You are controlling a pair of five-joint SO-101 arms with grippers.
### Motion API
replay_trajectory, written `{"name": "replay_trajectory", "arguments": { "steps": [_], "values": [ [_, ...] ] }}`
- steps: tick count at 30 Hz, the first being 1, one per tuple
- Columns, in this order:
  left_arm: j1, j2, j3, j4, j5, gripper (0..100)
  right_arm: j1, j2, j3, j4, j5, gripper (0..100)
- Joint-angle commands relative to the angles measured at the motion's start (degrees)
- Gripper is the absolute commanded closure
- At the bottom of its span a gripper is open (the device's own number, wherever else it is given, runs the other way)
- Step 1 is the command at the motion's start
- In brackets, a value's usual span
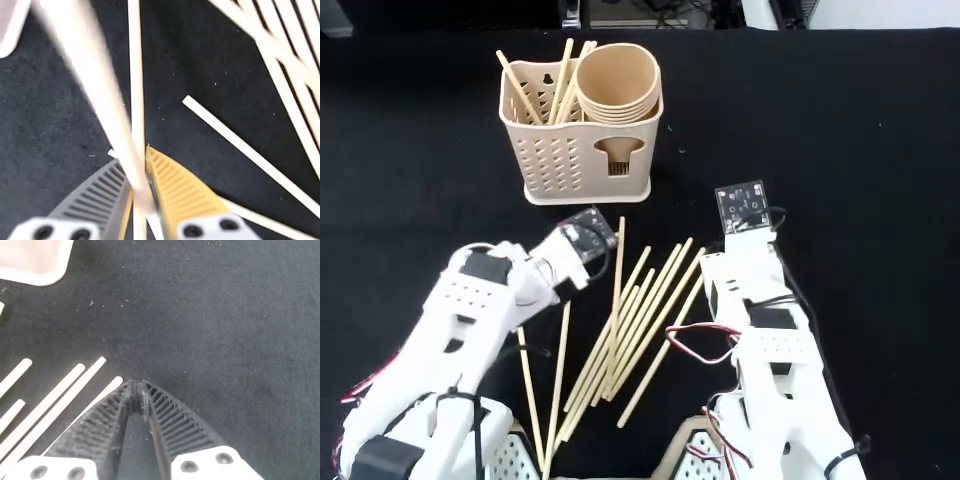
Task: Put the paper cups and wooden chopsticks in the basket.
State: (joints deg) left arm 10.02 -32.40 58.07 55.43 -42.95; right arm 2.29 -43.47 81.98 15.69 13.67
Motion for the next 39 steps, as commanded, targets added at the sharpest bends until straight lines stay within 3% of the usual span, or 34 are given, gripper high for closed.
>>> {"name": "replay_trajectory", "arguments": {
  "steps": [1, 10, 39],
  "values": [
    [1.5, -1.4, 3.3, -4.0, 0.4, 96, -0.5, -1.2, -0.2, -1.1, 0.0, 97.3],
    [1.1, -2.0, 6.4, -4.7, 0.3, 77, -0.5, -1.2, -0.2, -1.2, 0.0, 97.3],
    [0.9, -1.6, 9.8, -4.7, 0.2, 79, -0.6, -1.2, -0.2, -1.1, 0.0, 97.3]
  ]
}}
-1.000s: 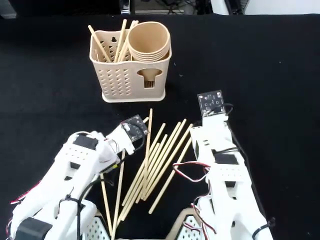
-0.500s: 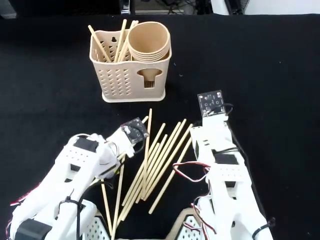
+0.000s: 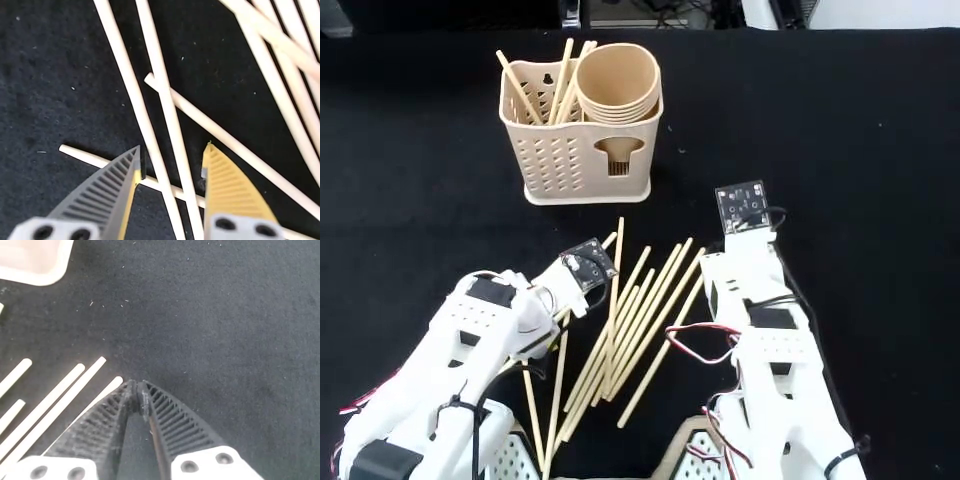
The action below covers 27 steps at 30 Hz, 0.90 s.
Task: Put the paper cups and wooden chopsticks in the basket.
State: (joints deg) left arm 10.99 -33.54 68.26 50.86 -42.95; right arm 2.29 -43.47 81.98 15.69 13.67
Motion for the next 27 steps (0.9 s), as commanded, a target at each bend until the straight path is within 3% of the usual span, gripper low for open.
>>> {"name": "replay_trajectory", "arguments": {
  "steps": [1, 18, 24, 27],
  "values": [
    [0.0, -0.9, -0.4, 0.0, 0.2, 79, -0.6, -1.2, -0.2, -1.1, 0.0, 97.3],
    [0.1, -0.4, -3.8, 1.8, 1.2, 80, -0.6, -1.2, -0.2, -1.1, 0.0, 97.3],
    [0.4, -0.4, -3.7, 2.1, 3.9, 95, -0.6, -1.2, -0.2, -1.1, 0.0, 97.3],
    [0.5, -0.4, -3.7, 1.9, 4.1, 97, -0.6, -1.2, -0.2, -1.1, 0.0, 97.3]
  ]
}}
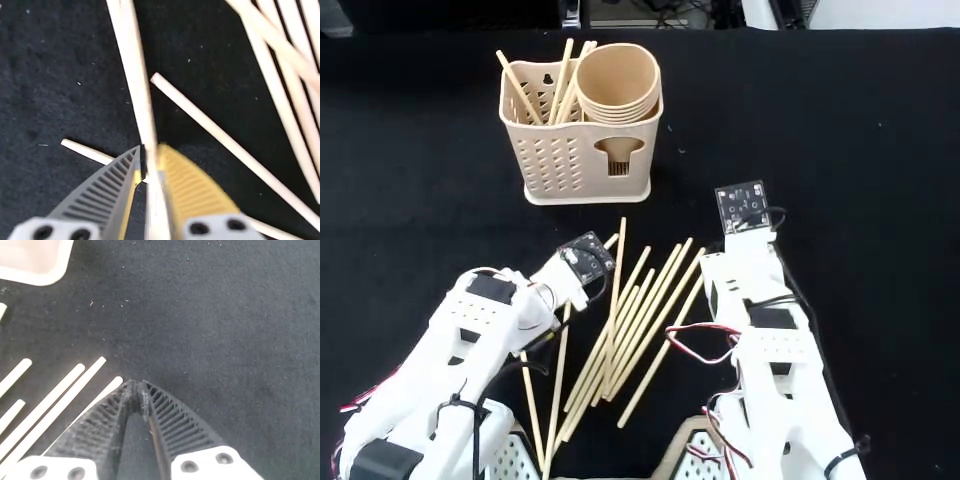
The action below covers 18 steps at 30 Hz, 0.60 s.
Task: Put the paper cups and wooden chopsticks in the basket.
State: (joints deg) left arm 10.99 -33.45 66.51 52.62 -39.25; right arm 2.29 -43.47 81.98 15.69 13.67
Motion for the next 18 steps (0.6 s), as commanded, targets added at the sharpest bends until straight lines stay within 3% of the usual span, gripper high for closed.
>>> {"name": "replay_trajectory", "arguments": {
  "steps": [1, 18],
  "values": [
    [0.6, -0.4, -2.0, 0.3, 0.4, 97, -0.6, -1.2, -0.2, -1.1, 0.0, 97.3],
    [0.5, -0.4, -1.1, 0.0, 1.1, 94, -0.6, -1.2, -0.2, -1.0, 0.0, 97.3]
  ]
}}
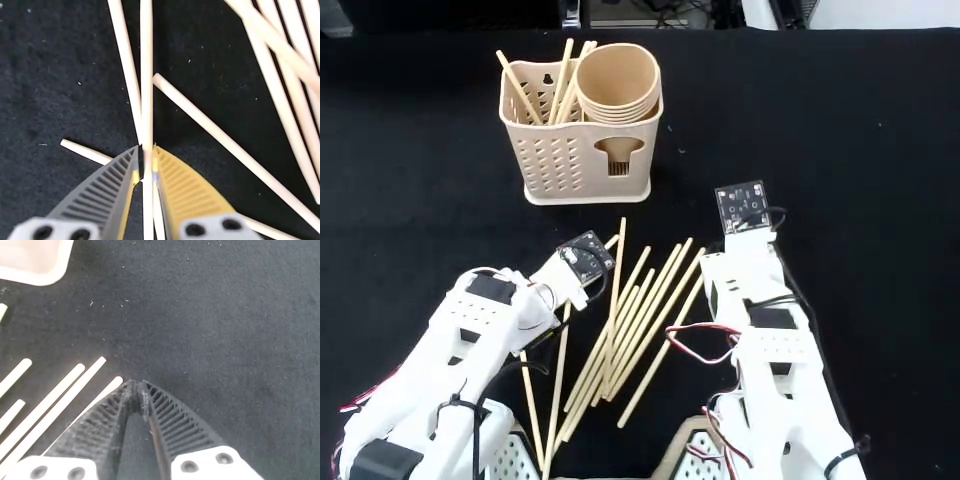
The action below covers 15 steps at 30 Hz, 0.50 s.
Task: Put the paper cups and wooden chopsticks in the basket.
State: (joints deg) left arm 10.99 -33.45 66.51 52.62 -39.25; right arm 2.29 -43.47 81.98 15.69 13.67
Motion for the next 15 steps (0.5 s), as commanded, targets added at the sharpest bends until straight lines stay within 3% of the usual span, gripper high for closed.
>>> {"name": "replay_trajectory", "arguments": {
  "steps": [1, 5, 15],
  "values": [
    [0.5, -0.4, -1.3, 0.0, 2.5, 91, -0.6, -1.2, -0.2, -1.0, 0.0, 97.3],
    [0.6, -0.4, -1.0, 0.0, 3.8, 85, -0.6, -1.2, -0.2, -1.0, 0.0, 97.3],
    [0.3, -0.4, -0.1, -1.8, 3.8, 95, -0.6, -1.2, -0.2, -1.0, 0.0, 97.3]
  ]
}}
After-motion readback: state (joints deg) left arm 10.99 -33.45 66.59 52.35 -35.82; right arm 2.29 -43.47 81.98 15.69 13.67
